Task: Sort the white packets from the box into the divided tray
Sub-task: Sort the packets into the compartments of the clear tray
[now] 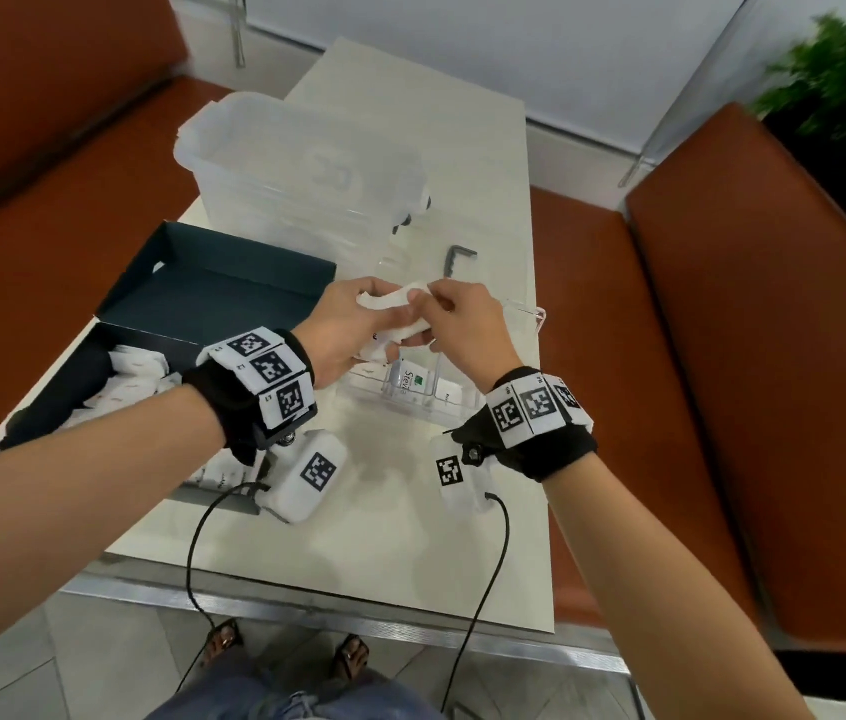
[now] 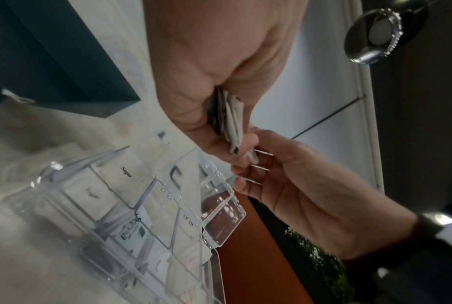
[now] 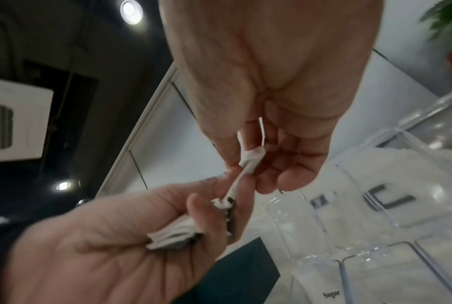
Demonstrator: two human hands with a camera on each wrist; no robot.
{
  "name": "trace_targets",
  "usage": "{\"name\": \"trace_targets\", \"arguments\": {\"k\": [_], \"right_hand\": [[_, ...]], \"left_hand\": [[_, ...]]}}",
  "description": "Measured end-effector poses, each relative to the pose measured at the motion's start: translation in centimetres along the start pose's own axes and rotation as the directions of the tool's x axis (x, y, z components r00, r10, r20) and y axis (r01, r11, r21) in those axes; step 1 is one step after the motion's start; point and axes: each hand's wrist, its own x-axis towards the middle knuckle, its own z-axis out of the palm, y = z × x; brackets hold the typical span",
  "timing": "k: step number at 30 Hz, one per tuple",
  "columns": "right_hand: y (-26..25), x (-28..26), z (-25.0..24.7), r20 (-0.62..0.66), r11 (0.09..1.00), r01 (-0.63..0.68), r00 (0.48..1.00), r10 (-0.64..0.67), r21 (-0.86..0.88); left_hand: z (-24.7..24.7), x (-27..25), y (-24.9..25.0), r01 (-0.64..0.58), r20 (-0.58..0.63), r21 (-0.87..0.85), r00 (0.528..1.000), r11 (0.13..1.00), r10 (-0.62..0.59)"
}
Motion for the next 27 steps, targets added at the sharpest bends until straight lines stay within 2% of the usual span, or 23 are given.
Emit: {"name": "trace_targets", "arguments": {"k": [5, 10, 20, 24, 27], "right_hand": [[1.8, -1.0, -2.4, -0.066, 0.966, -0.13, 0.987, 0.148, 0.225], [3.0, -1.9, -4.7, -0.02, 0.876, -0.225, 0.966, 0.257, 0.427], [4.3, -2.3, -6.4, 0.091, 0.848, -0.254, 0.966, 0.24, 0.465], [3.8, -1.0, -6.1, -0.005, 0.841, -0.163, 0.981, 0.193, 0.516], [3.9, 0.5, -5.9, -0.063, 0.885, -0.156, 0.977, 0.204, 0.438]], "left_hand": [[2.2, -0.5, -0.9, -0.059, 0.037, 0.064, 0.998, 0.996, 0.057], [3.8, -1.0, -1.3, -0.001, 0.082, 0.06, 0.997, 0.998, -0.004], [4.6, -0.2, -1.2, 0.009, -0.016, 0.001, 1.0, 1.0, -0.009], [4.1, 0.3, -0.5, -0.024, -0.029, 0.013, 0.999, 1.0, 0.024], [2.2, 0.8, 0.4, -0.036, -0.126, -0.011, 0.991, 0.999, 0.034]]}}
